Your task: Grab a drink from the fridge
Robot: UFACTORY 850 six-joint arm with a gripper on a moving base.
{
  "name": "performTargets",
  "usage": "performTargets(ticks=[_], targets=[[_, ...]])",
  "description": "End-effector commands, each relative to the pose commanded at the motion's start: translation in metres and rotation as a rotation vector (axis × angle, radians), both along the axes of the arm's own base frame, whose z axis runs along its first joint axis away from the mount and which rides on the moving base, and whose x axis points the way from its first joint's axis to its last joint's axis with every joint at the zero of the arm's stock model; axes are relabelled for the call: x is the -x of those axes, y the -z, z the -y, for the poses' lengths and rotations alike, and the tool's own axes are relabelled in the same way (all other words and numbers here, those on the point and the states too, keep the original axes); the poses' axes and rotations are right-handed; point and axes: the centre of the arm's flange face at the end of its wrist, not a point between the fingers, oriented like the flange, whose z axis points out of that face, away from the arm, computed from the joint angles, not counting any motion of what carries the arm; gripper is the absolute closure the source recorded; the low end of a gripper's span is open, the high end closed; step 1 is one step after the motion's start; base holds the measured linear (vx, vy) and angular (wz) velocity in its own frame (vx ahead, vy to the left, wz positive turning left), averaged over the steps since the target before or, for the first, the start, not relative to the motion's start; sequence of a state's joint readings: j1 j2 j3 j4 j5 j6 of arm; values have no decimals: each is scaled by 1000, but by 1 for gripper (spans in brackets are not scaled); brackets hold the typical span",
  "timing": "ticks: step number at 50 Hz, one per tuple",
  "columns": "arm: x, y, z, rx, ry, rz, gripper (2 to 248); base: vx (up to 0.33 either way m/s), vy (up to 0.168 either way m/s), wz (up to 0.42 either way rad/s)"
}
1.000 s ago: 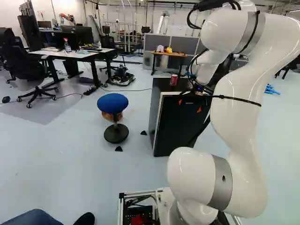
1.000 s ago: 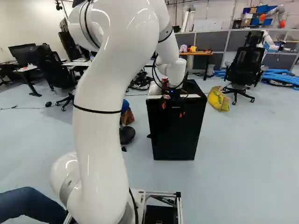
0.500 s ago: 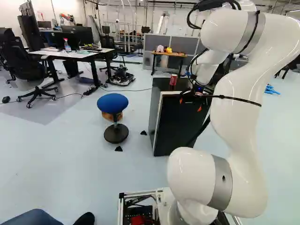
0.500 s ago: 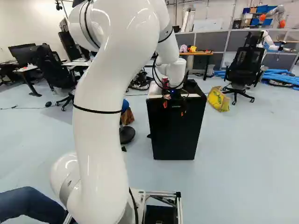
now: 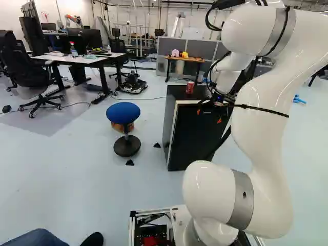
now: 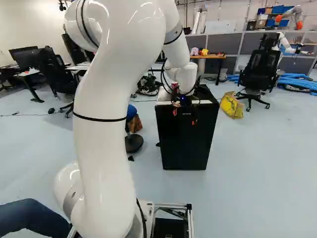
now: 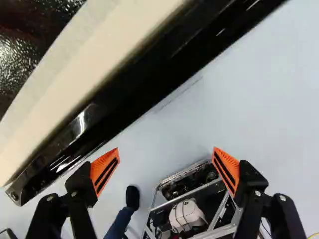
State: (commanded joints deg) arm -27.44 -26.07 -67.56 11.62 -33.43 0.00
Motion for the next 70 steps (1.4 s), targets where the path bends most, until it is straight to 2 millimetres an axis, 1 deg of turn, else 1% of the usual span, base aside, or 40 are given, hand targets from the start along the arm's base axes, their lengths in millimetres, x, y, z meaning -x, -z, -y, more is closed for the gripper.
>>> performTargets(ticks=[19,36,57,70], targets=[[33,0,-7,-2,19,-10,3,0,0,0],[57,-2,-13,61,33,59,3,0,0,0],[80,-7,-25,181,39,200,3,0,0,0],[87,-13,-37,261,17,299,3,0,0,0]])
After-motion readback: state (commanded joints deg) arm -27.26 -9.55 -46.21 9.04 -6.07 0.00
